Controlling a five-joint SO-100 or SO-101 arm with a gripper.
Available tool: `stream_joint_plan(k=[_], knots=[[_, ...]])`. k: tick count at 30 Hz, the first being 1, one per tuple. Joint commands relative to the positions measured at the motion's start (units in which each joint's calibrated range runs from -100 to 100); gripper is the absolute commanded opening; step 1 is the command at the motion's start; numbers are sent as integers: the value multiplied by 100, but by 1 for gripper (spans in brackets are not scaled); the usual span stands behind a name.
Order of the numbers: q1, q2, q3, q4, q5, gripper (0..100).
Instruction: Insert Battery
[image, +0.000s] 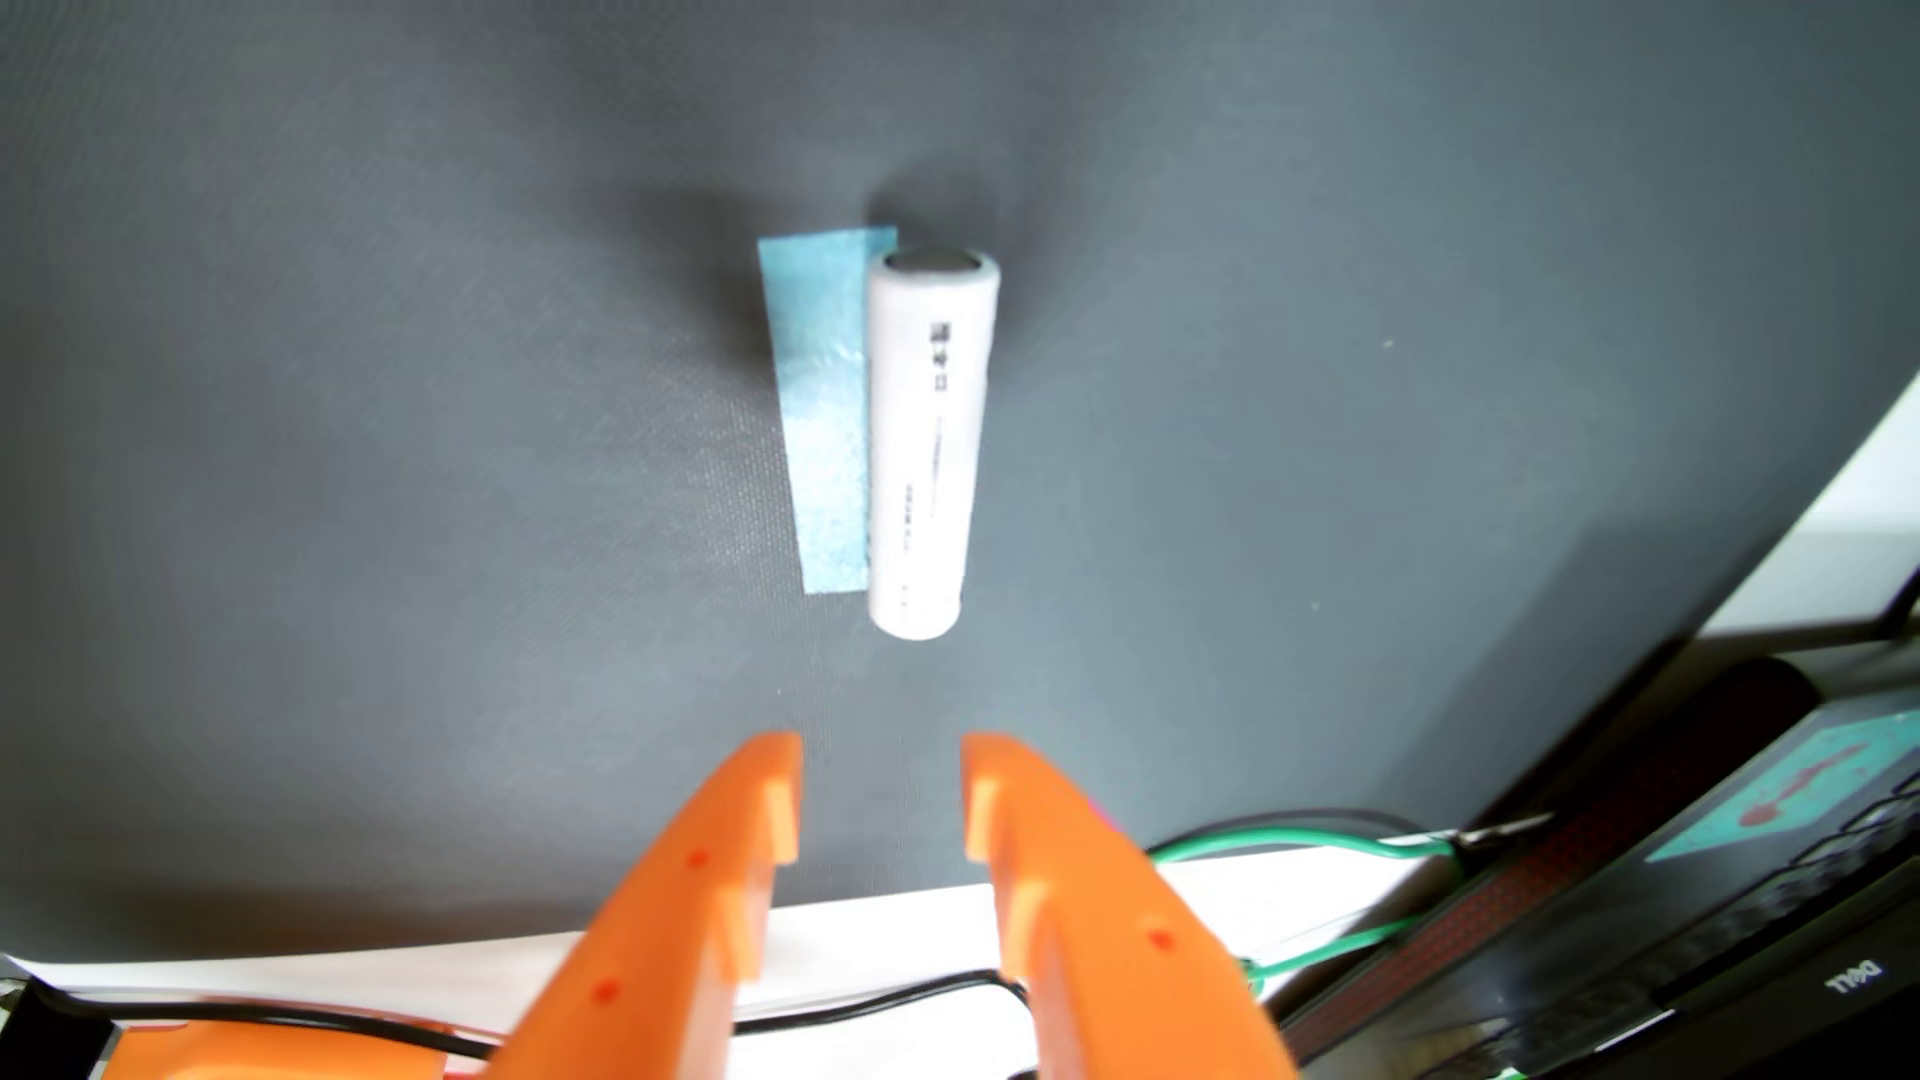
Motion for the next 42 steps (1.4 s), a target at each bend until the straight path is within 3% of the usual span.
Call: stream_joint_plan(k=[1,8,42], knots=[[24,16,-195,-41,25,11],[-70,25,129,-499,46,14],[-70,1042,-231,-490,169,14]])
